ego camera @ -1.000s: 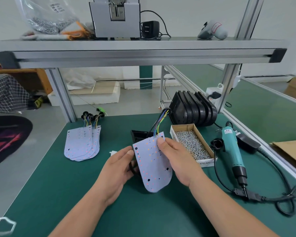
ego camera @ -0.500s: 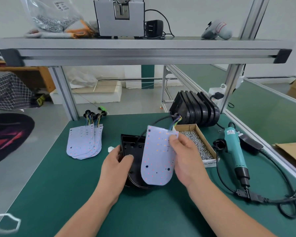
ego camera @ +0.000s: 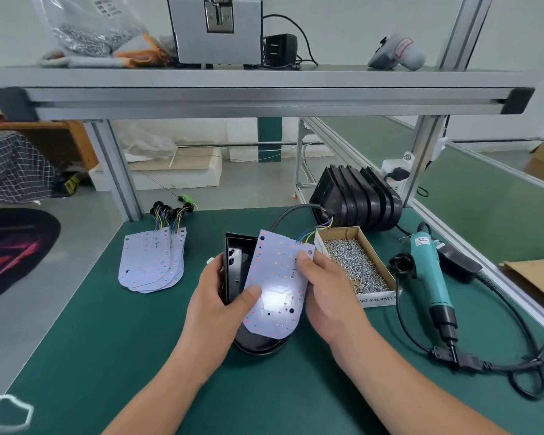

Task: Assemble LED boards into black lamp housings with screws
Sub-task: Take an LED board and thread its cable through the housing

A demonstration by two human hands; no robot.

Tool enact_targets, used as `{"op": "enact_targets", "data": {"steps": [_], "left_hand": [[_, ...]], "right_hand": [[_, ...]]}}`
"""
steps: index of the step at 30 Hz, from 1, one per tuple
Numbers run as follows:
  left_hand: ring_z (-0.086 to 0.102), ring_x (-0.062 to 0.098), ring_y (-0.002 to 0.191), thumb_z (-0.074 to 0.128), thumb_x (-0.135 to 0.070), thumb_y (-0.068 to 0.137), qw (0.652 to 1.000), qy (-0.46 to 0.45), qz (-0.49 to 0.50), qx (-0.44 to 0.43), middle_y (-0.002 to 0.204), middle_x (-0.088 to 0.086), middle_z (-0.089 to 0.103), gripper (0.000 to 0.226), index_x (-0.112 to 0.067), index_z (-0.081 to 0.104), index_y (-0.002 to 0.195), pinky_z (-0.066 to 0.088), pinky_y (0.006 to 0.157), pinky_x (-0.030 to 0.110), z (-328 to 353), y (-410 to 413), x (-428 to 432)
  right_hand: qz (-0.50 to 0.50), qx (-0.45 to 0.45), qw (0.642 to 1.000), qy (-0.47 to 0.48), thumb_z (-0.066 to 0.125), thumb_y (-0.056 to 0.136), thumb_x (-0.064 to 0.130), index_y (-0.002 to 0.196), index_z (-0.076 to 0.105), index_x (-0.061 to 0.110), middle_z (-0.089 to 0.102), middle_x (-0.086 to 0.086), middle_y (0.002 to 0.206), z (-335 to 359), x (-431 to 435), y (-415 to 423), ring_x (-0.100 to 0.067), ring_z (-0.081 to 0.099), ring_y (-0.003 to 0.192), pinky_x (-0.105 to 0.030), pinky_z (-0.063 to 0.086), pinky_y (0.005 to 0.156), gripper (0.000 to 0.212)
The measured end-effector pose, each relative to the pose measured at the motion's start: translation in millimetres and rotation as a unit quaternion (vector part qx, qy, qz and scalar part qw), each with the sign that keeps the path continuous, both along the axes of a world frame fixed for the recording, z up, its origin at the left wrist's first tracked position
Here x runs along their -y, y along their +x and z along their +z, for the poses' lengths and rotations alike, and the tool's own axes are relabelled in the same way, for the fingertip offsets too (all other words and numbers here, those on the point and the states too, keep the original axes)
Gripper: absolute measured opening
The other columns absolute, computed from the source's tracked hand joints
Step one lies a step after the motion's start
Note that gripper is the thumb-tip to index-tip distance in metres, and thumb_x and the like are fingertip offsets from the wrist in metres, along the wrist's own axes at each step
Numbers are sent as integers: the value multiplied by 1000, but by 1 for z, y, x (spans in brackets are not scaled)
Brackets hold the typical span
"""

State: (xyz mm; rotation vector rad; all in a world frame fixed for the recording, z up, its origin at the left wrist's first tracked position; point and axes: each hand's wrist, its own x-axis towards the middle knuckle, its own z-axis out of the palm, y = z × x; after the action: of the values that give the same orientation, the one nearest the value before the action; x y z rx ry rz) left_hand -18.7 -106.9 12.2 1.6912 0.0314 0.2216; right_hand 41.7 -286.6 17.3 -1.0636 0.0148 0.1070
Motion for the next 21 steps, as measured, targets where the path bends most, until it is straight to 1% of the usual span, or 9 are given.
{"op": "enact_targets", "data": {"steps": [3,6,9,11,14,15,17,19,21], "left_hand": [[71,10,116,82,-35,80,1000,11,-4,3,126,-14,75,58,-40,60,134,55,99,40,1,1,0],[71,9,116,84,-33,78,1000,11,-2,6,125,-14,75,65,-36,58,138,55,98,37,0,0,3],[72,9,114,81,-31,77,1000,16,14,6,124,-16,75,68,-38,56,140,56,95,36,-1,0,2],[72,6,111,77,-28,78,999,33,24,6,120,-20,75,65,-46,56,136,55,92,32,-2,0,-1],[70,-1,109,76,-17,84,998,56,25,8,117,-26,74,63,-52,54,132,53,90,28,-2,-1,-2],[69,-3,110,75,-14,87,998,64,24,10,117,-28,73,65,-53,53,133,52,90,26,-1,-2,-2],[67,-7,112,76,-11,91,997,78,20,16,120,-33,71,68,-59,50,132,50,90,22,0,-4,-3],[66,-9,114,76,-12,92,995,92,14,22,122,-36,69,73,-68,48,128,49,91,22,3,-6,-4],[65,-9,116,76,-24,87,994,109,7,24,124,-36,68,72,-77,45,124,49,93,22,9,-9,-4]], "right_hand": [[0,1,999,48,55,107,15,111,68,-5,75,-21,109,1,6,4,-30,72,95,-44,60,88,25],[21,15,999,40,53,108,13,101,75,2,77,-18,107,-2,1,1,-27,73,93,-38,62,83,25],[63,15,996,-53,56,107,11,109,73,3,78,-13,108,-7,0,-2,-23,70,96,-32,57,83,19],[76,36,985,-150,63,104,12,111,73,3,77,-9,107,-7,6,0,-20,67,95,-36,51,87,15],[-4,68,962,-266,83,87,26,102,68,5,69,-5,93,-2,14,6,-18,60,85,-39,47,83,29],[-40,61,965,-251,86,82,30,102,66,5,67,-4,93,1,16,8,-18,59,85,-41,48,85,37],[-101,44,984,-137,82,85,35,108,65,3,65,-5,98,6,22,14,-21,62,89,-43,53,90,44],[-124,43,991,-16,72,98,36,107,62,6,65,-13,104,12,32,20,-27,68,92,-43,61,88,32],[-135,48,990,6,61,107,35,112,57,10,63,-19,106,17,42,26,-31,74,95,-42,62,82,26]]}}
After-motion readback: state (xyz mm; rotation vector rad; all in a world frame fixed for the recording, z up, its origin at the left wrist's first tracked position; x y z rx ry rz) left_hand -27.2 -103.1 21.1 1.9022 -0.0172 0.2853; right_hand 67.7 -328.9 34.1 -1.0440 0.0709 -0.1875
